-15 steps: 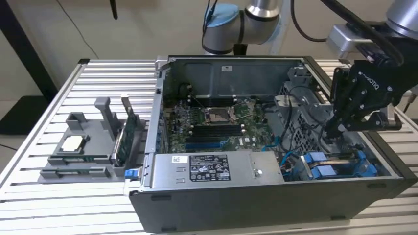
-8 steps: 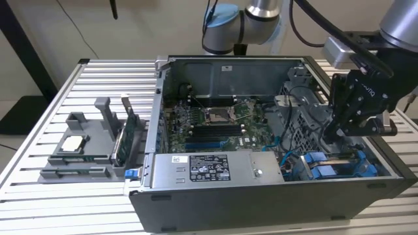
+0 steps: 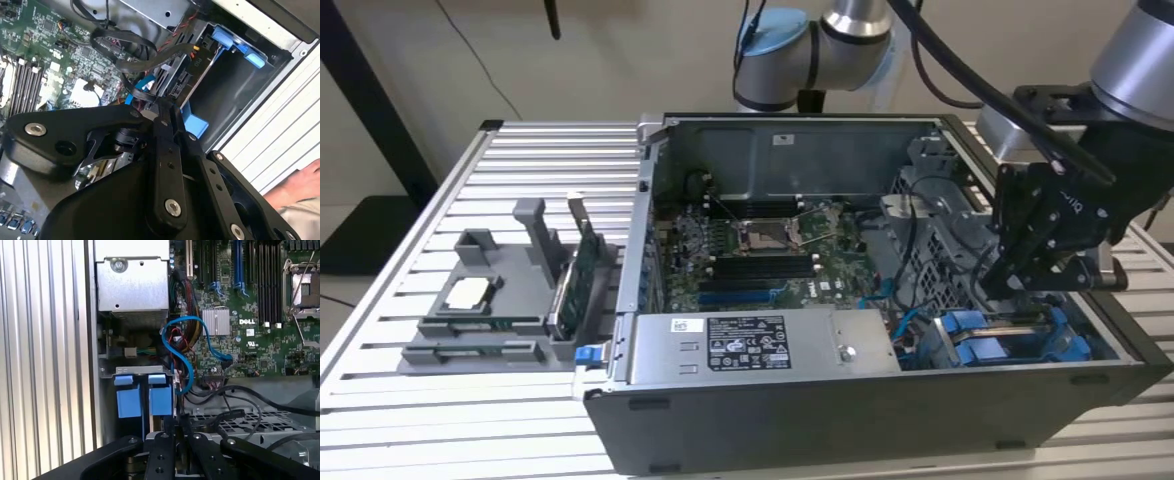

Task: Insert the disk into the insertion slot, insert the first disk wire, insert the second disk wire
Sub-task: 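Insert the second disk wire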

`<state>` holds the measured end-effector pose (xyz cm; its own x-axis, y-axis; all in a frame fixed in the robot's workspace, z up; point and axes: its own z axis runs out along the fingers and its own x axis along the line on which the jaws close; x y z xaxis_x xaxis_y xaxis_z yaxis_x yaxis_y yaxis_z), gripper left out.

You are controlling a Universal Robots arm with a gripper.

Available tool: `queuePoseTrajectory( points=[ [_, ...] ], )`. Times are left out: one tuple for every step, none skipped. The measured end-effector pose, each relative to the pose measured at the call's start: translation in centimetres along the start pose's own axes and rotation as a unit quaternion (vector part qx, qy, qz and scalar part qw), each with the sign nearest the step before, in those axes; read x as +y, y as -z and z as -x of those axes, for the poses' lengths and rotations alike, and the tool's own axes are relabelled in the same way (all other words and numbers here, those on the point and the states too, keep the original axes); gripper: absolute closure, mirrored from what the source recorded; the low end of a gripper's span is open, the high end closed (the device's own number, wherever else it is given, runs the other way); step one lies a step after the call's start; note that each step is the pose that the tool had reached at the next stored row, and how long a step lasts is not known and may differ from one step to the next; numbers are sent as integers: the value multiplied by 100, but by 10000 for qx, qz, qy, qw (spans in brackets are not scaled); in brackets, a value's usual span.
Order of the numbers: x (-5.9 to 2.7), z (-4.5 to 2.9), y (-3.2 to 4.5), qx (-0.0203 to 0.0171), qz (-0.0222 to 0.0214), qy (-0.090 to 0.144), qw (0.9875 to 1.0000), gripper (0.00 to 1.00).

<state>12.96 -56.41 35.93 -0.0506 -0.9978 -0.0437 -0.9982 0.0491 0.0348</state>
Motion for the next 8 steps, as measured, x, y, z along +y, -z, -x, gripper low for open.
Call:
queuePoseTrajectory(
  points=[
    [-7,0,-7,-1,-14,6,10000,84],
    [-11,-1,-12,-1,-36,14,10000,84],
    [-14,-1,-15,-2,-64,22,10000,84],
    [-17,-1,-20,-3,-99,33,9999,84],
    [-18,-3,-26,-6,-132,40,9999,84],
    [-19,-6,-32,-8,-156,43,9999,84],
    [-20,-11,-38,-7,-175,45,9998,84],
    [-22,-17,-45,-8,-190,46,9998,84]
  ],
)
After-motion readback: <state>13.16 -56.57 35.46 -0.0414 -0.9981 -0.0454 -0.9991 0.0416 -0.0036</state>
